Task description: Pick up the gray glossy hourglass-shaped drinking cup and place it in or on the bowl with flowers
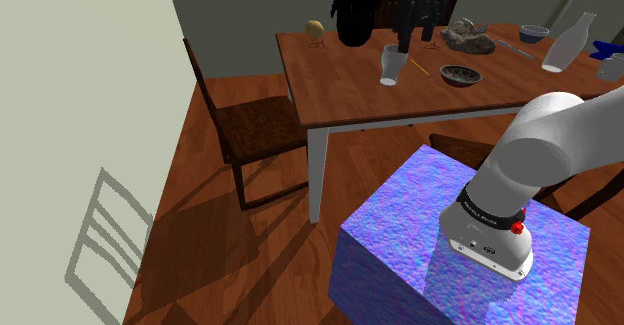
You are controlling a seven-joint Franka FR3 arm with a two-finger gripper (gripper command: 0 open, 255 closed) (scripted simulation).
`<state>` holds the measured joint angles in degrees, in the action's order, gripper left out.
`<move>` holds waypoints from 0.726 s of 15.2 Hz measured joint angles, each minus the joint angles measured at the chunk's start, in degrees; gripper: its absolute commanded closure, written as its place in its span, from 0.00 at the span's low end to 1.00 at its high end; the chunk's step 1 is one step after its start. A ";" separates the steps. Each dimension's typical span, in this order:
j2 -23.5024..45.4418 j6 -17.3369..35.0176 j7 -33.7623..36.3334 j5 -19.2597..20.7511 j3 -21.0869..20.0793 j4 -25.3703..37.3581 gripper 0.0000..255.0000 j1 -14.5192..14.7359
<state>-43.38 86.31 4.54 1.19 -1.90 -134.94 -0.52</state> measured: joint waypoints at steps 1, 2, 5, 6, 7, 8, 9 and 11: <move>0.00 0.00 0.00 0.00 0.00 0.00 0.00 0.00; 0.42 0.47 -0.43 0.31 0.49 0.04 0.00 -0.23; 3.22 4.08 -2.60 1.80 3.04 -0.38 0.00 -1.40; 5.13 5.76 -3.22 2.19 3.84 0.03 0.00 -1.75; 6.02 6.74 -3.79 2.49 4.56 0.10 0.00 -2.08; 7.19 7.69 -4.88 3.09 5.74 0.54 0.00 -2.61; 8.55 8.62 -5.76 3.47 6.70 1.17 0.00 -3.01; 11.43 11.11 -7.32 4.05 8.54 1.90 0.00 -3.72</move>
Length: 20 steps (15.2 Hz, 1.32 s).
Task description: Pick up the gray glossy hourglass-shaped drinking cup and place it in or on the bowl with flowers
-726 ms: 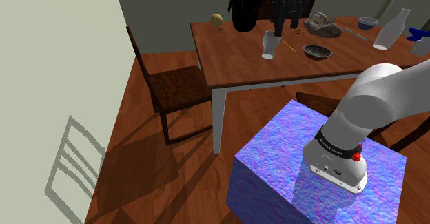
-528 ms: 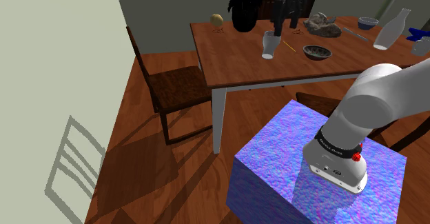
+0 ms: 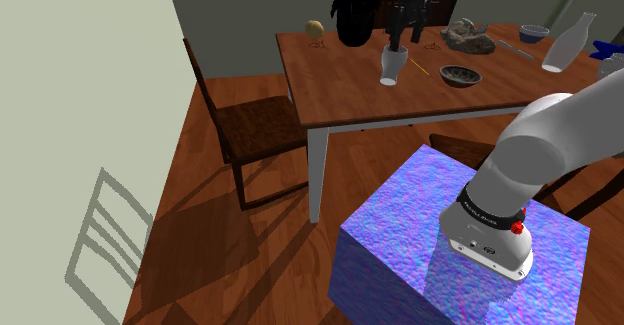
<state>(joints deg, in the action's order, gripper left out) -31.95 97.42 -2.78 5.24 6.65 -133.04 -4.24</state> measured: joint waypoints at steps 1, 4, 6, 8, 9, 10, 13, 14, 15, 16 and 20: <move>2.12 1.47 -0.81 0.17 0.95 0.86 0.00 -0.30; 7.00 4.78 -2.86 0.26 3.28 2.93 0.00 -1.02; 10.66 6.62 -4.49 0.02 4.90 5.06 0.00 -1.48; 14.58 8.76 -6.70 -0.35 6.89 7.15 0.00 -2.15; 16.31 9.96 -7.61 -0.65 7.70 7.77 0.00 -2.43; 18.09 10.65 -8.59 -1.04 8.48 8.96 0.00 -2.69; 23.87 12.41 -11.26 -2.84 10.45 13.18 0.00 -3.35; 26.02 13.26 -12.38 -3.58 11.16 14.48 0.00 -3.69; 27.75 13.62 -13.27 -4.29 11.70 15.82 0.00 -4.00; 29.84 13.80 -14.44 -5.14 12.34 17.72 0.00 -4.43; 38.18 14.97 -18.63 -8.97 14.11 24.51 0.00 -6.43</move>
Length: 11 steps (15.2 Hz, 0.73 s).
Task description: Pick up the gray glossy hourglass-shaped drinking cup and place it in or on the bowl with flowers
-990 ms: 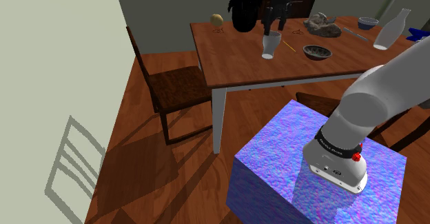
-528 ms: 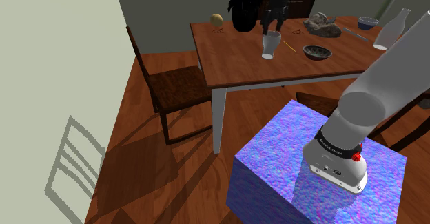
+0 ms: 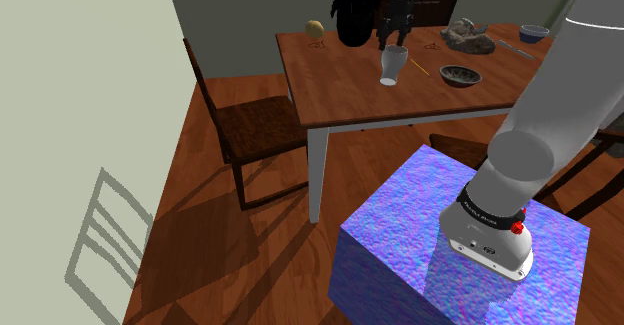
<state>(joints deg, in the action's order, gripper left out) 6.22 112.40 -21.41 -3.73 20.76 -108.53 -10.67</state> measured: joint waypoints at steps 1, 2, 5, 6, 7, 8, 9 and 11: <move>2.08 0.35 -0.89 -1.04 0.24 1.62 0.00 -0.56; 4.94 0.26 -2.09 -2.36 0.49 4.38 0.00 -1.39; 11.28 -0.18 -4.78 -5.45 0.85 10.64 0.00 -3.85; 13.33 -0.73 -5.28 -6.36 0.80 13.10 0.00 -4.58; 14.36 -0.37 -5.59 -6.85 0.73 13.69 0.00 -4.92; 15.20 -0.11 -5.84 -7.21 0.65 14.22 0.00 -5.18; 15.68 0.35 -6.02 -7.44 0.59 14.20 0.00 -5.31; 16.38 1.61 -6.39 -7.80 0.49 13.58 0.00 -5.49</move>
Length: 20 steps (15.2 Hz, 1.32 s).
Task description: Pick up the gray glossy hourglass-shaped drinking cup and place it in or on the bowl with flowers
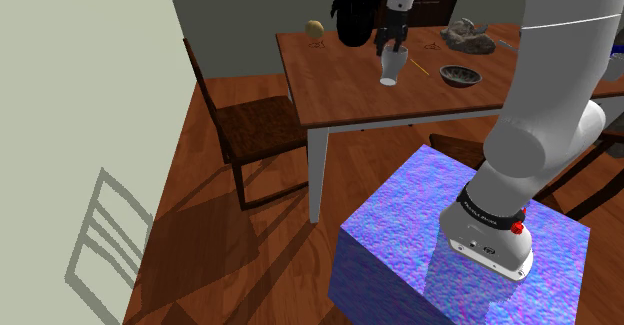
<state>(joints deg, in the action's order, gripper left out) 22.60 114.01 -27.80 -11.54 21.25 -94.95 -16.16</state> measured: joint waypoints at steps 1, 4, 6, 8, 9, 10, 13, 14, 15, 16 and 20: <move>0.32 0.76 -0.15 -0.18 -0.06 -0.46 0.00 -0.05; 0.74 2.18 -0.27 -0.42 -0.21 -1.49 0.00 0.02; 0.88 2.42 -0.29 -0.48 -0.25 -1.58 0.00 0.02; 0.90 2.49 -0.30 -0.50 -0.25 -1.63 0.00 0.02; 0.90 2.50 -0.31 -0.50 -0.25 -1.64 0.00 0.02; 0.90 2.51 -0.31 -0.50 -0.25 -1.65 1.00 0.02; 0.90 2.51 -0.31 -0.50 -0.25 -1.65 1.00 0.02; 0.87 2.53 -0.31 -0.49 -0.24 -1.62 1.00 0.02; 0.84 2.54 -0.31 -0.49 -0.24 -1.60 1.00 0.02; 0.84 2.54 -0.32 -0.49 -0.23 -1.58 1.00 0.00; 0.81 2.53 -0.32 -0.50 -0.26 -1.56 1.00 0.03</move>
<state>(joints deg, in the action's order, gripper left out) 23.41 116.54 -28.12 -12.04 21.00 -96.51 -16.13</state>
